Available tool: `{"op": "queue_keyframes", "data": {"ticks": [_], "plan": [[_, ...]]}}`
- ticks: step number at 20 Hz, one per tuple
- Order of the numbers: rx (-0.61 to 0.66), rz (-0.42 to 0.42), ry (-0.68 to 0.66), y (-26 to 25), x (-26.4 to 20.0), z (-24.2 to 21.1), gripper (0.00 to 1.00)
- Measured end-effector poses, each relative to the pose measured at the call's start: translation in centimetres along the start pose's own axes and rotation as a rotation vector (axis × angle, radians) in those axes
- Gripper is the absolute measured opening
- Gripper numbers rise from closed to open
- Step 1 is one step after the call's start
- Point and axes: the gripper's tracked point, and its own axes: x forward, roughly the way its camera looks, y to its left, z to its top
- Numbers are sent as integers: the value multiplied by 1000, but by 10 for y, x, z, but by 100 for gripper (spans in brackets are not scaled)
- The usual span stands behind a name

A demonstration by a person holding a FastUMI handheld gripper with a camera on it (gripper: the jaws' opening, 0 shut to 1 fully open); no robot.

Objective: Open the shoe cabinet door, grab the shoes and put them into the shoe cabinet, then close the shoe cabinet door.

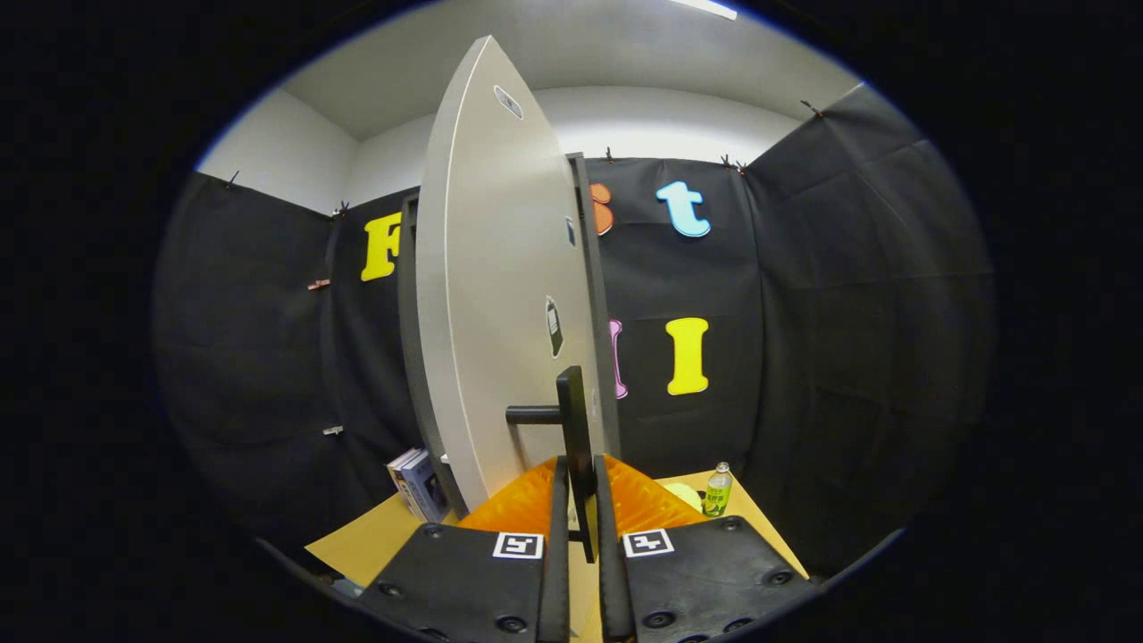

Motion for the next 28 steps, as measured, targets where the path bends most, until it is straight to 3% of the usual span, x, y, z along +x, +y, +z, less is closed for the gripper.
{"op": "queue_keyframes", "data": {"ticks": [2, 7, 14, 20, 23, 26, 28], "plan": [[-15, -25, -9, -16, 1, 4, 18], [40, 39, -23, -15, 0, 12, 18], [26, -40, -12, -20, -5, 9, 17], [13, -129, 0, -17, -53, 9, 19], [22, -120, 15, 8, -75, 8, 28], [38, -73, 47, 40, -85, -3, 48], [19, -48, 97, 63, -80, -24, 69]]}}
